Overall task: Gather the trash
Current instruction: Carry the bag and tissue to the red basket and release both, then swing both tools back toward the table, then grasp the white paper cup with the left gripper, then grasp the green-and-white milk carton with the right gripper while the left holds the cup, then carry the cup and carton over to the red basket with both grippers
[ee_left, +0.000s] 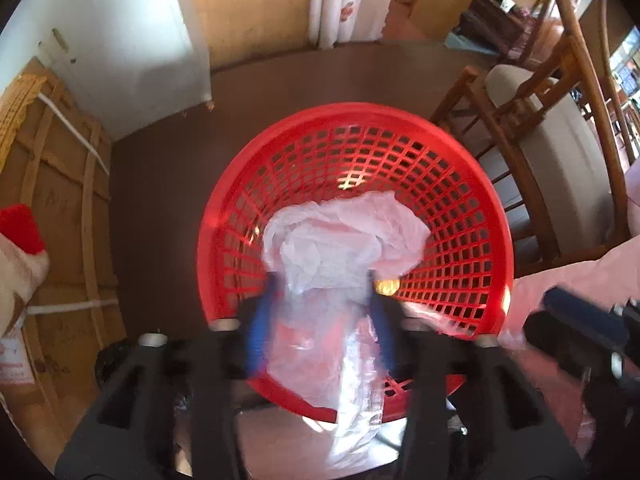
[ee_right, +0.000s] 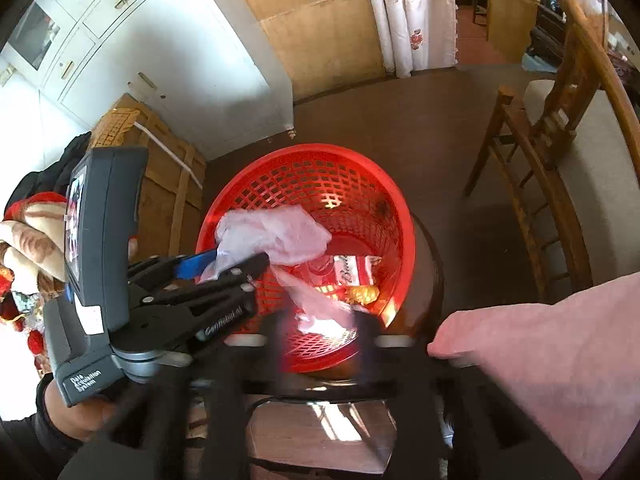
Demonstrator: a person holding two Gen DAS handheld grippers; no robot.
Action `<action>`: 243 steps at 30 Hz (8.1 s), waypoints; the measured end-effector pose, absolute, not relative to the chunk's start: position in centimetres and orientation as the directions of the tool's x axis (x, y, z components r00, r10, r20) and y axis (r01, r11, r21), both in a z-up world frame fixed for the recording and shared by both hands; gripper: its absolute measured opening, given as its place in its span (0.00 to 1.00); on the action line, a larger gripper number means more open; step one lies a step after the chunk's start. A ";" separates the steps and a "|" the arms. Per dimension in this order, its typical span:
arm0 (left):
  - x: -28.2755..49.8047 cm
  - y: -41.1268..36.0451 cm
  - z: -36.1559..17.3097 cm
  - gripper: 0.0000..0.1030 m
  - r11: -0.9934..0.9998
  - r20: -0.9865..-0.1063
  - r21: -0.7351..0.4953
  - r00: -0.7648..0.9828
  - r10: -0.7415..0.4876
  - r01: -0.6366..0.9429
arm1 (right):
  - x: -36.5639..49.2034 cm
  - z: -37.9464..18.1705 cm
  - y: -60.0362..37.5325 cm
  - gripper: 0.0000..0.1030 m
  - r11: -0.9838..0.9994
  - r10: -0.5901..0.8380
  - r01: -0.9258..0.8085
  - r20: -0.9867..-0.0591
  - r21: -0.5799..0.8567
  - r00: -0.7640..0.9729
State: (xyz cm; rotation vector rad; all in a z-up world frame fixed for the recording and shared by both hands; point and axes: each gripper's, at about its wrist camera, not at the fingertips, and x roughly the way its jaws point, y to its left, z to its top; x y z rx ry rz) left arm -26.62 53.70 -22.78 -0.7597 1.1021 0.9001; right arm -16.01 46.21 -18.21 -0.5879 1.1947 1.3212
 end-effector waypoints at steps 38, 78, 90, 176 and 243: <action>-13.8 30.7 -3.8 0.78 0.879 -0.780 -0.075 0.577 0.242 -0.471 | -4.2 -0.9 8.0 0.72 0.705 0.614 -0.661 -0.688 0.256 0.388; 15.3 -8.1 -3.2 0.78 0.982 -0.737 0.153 0.675 0.041 0.107 | 5.3 -6.8 -24.9 0.73 0.915 0.367 -0.113 -0.680 0.388 0.635; 18.3 -7.0 -5.4 0.29 0.974 -0.781 0.176 0.623 0.051 0.141 | 5.7 -7.1 -24.8 0.73 0.908 0.381 -0.112 -0.688 0.403 0.618; 2.1 8.0 -0.9 0.07 0.997 -0.710 -0.053 0.700 -0.076 0.054 | 5.8 -3.6 -21.1 0.23 0.933 0.277 0.020 -0.752 0.360 0.598; -13.4 23.4 0.6 0.04 0.958 -0.606 -0.150 0.789 0.106 -0.243 | -5.7 -0.9 4.1 0.23 0.804 0.527 -0.535 -0.727 0.258 0.441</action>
